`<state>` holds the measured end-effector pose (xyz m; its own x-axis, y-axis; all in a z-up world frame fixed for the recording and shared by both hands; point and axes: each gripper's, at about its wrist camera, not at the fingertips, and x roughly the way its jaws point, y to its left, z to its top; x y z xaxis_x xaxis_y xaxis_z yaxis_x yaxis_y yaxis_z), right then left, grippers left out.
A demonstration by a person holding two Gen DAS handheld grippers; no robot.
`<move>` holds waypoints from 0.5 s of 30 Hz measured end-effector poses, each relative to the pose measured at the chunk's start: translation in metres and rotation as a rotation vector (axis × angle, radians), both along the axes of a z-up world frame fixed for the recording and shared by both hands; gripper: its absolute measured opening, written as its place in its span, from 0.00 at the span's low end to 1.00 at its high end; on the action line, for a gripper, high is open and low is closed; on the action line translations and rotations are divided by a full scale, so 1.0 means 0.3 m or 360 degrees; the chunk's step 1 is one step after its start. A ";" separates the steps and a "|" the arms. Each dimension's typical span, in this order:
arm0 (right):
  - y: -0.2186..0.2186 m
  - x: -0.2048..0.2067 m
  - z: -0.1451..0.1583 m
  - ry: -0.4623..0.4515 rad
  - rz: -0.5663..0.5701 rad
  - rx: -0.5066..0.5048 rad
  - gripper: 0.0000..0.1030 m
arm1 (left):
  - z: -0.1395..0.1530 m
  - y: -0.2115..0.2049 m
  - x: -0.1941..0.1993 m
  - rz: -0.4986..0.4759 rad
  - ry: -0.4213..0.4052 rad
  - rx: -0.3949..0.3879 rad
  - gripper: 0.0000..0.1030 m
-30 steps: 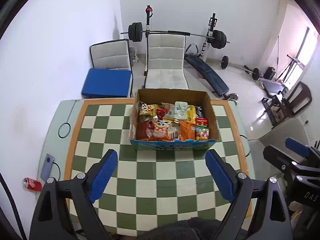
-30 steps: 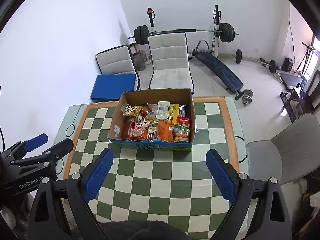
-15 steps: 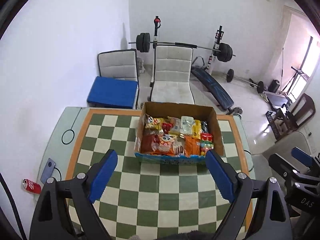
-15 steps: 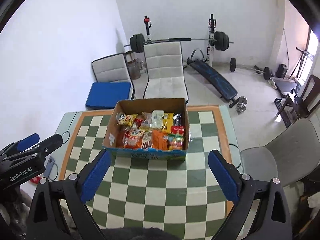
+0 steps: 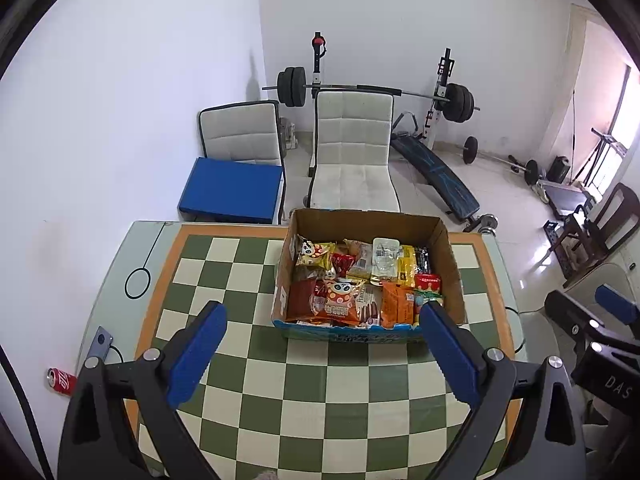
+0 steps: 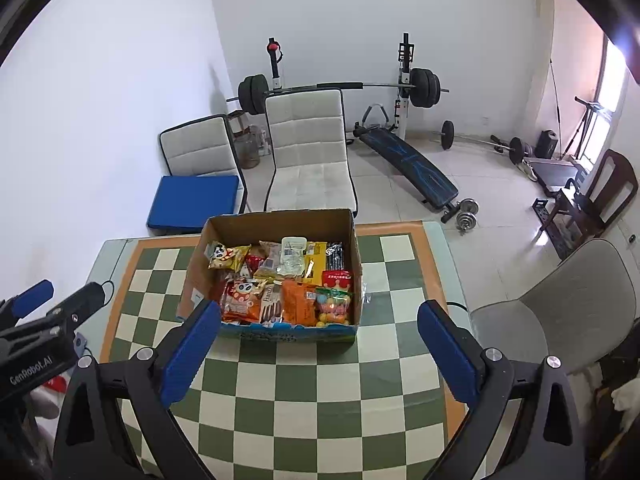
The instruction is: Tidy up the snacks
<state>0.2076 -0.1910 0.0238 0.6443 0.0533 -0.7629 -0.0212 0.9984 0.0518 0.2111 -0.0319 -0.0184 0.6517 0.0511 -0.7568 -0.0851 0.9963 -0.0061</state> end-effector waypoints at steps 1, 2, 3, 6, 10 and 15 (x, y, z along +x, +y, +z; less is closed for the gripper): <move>-0.001 0.001 -0.004 -0.0003 -0.0004 -0.0004 0.98 | -0.008 -0.004 0.002 0.0005 0.0005 0.0010 0.96; 0.000 0.006 -0.009 -0.0004 -0.0010 -0.0011 0.98 | -0.014 -0.006 0.006 0.0003 0.0012 0.0013 0.96; 0.000 0.014 -0.018 -0.0002 -0.0013 -0.0018 0.98 | -0.022 -0.008 0.013 0.0001 0.0022 0.0015 0.96; 0.000 0.028 -0.040 0.0012 -0.0019 -0.0020 0.98 | -0.038 -0.013 0.020 0.0000 0.0041 0.0016 0.96; 0.000 0.037 -0.061 0.0032 -0.0023 -0.0029 0.98 | -0.046 -0.025 0.022 -0.0009 0.0063 0.0026 0.96; 0.004 0.039 -0.070 0.0038 -0.0021 -0.0028 0.98 | -0.043 -0.027 0.030 -0.0005 0.0065 0.0014 0.96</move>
<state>0.2194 -0.1899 0.0028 0.6264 0.0312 -0.7789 -0.0069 0.9994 0.0345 0.2200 -0.0402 -0.0312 0.6204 0.0561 -0.7823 -0.0820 0.9966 0.0064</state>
